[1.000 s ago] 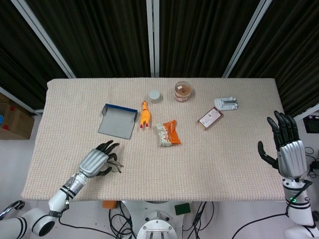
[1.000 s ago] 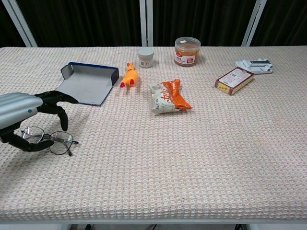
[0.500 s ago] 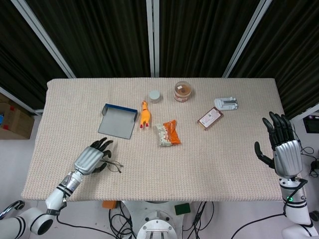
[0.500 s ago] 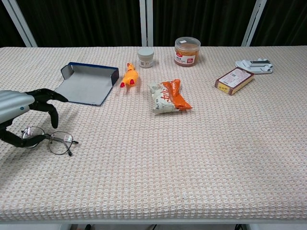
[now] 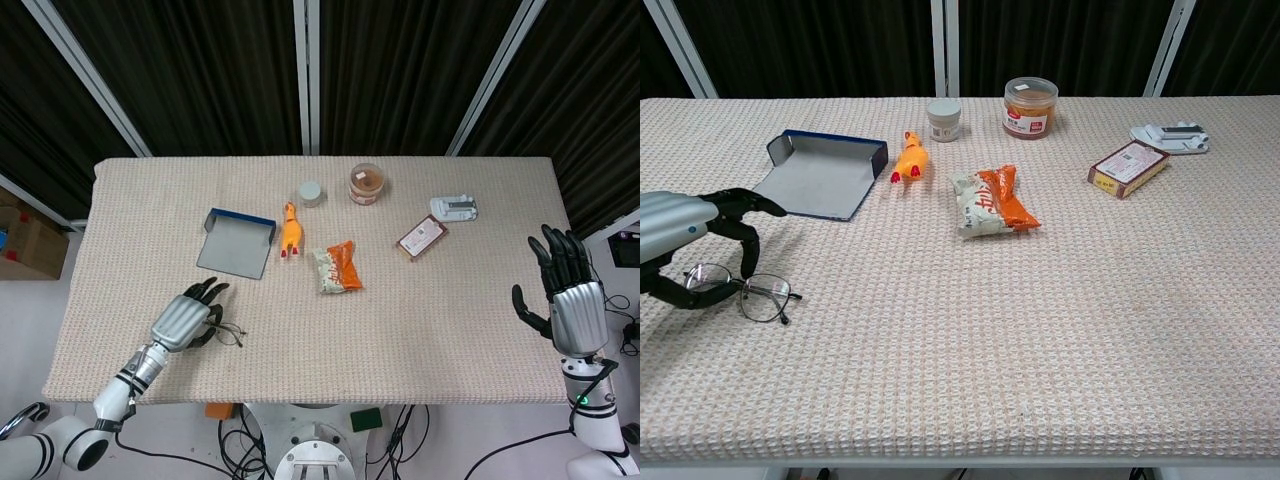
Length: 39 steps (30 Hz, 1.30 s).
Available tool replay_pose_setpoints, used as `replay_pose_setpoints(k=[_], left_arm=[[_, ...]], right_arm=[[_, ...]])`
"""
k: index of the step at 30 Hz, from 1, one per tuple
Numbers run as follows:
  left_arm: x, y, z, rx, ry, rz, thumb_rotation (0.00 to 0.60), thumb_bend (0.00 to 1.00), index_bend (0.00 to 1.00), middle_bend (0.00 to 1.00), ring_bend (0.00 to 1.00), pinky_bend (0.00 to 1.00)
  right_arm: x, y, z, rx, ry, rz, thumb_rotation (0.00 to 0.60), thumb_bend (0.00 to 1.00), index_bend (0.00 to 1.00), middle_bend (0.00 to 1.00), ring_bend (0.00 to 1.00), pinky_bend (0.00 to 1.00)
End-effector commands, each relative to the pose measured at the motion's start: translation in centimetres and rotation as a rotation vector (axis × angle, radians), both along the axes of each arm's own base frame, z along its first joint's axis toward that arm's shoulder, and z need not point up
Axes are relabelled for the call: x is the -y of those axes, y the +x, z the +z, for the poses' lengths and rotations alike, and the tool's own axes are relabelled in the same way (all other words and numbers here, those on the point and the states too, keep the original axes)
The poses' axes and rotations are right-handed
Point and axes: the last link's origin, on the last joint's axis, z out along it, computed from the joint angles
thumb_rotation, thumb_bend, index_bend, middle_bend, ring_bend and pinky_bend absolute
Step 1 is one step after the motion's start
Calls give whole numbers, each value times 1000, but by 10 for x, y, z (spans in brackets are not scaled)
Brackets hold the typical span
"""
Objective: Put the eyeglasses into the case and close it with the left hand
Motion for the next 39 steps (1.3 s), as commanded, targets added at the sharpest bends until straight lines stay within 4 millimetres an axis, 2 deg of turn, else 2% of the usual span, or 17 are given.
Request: replay_pose_setpoints(k=[1,18,24,27,32,39], left_arm=[[0,-1,-1,3,4,1,600,378,538,100,19,178],[-1,-2,1,32,10,13,600,387,583,104,19,178],[-13,5,12,46,40,0,600,392,583,104,19,178],[-28,11,19,51,69,-19,600,396,587,104,19,178],[-64,29,27,23,145,-76,600,398,593,104,18,179],[-120,47,21,-40,214,-72,600,399,597,75,5,164]], right_arm=[[0,0,0,1,0,0,600,497,0,0,0,0],[0,1,0,0,-2,3,600,500,0,0,0,0],[1,1,1,0,-5,2,600,500,0,0,0,0],[2,1,1,0,-7,2,600,502,0,0,0,0],[3,0,2,-2,-10,-3,600,503,0,0,0,0],[4,-2,2,-6,-12,-17,600,503,0,0,0,0]])
